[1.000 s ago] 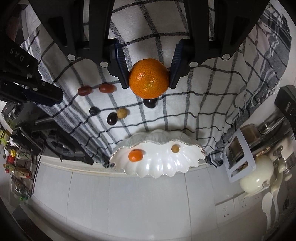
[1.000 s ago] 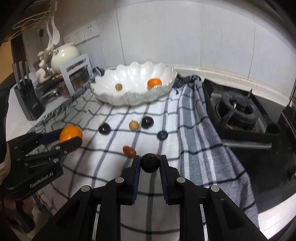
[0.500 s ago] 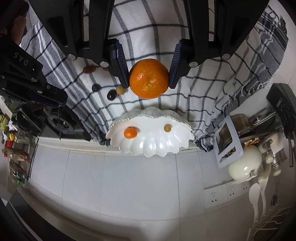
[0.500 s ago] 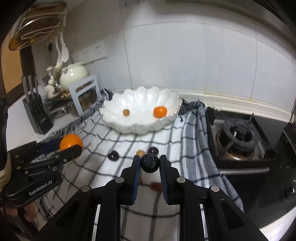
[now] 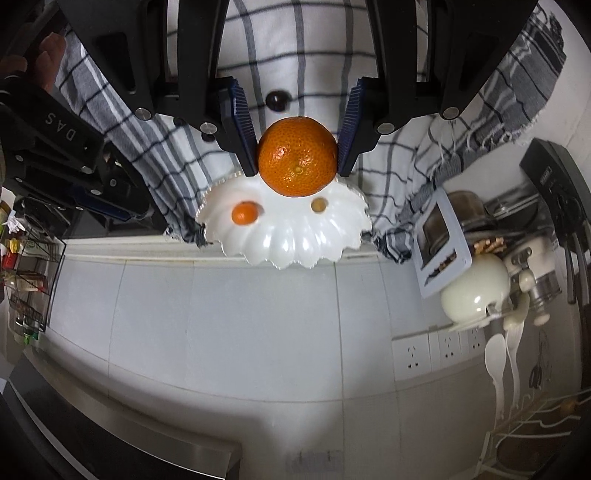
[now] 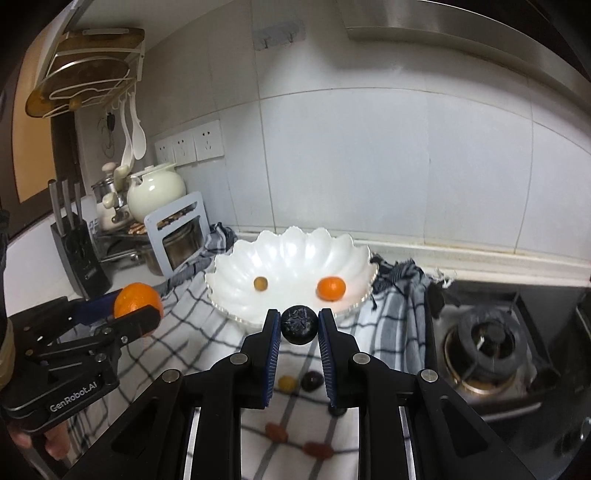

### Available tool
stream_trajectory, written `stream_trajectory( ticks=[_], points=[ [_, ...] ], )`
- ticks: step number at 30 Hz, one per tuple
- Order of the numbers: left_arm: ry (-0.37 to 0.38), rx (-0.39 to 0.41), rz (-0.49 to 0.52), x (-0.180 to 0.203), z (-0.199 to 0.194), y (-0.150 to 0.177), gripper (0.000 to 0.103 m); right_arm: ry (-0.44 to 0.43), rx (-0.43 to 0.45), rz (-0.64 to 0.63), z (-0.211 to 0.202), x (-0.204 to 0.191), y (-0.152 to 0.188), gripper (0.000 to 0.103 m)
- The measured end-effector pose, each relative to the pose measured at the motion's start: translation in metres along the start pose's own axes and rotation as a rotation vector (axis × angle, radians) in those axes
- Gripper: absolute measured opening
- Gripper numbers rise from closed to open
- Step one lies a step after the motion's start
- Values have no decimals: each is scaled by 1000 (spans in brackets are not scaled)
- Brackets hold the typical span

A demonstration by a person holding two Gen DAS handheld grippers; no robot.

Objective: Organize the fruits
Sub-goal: 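Carry the held mandarin and dark berry to the bowl with both tools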

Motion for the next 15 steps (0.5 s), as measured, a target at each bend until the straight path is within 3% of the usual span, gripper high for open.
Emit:
stream_trajectory(
  ticks=[9, 15],
  points=[
    [8, 29, -9, -2, 17, -28, 43, -12, 9, -9, 26, 2, -31, 22],
    [38, -7, -36, -8, 41, -46, 43, -7, -20, -10, 54, 6, -44, 22]
  ],
)
Point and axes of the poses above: each gripper's, at about its wrist camera, not at the fingertips, and z roughly the way its jaws point, x to its right, y to its underside, the point moved 3 cm from there along z, roughly the way its jaws point, and after that the axes turned 4 degrees about -x, right-handed, at the moved point
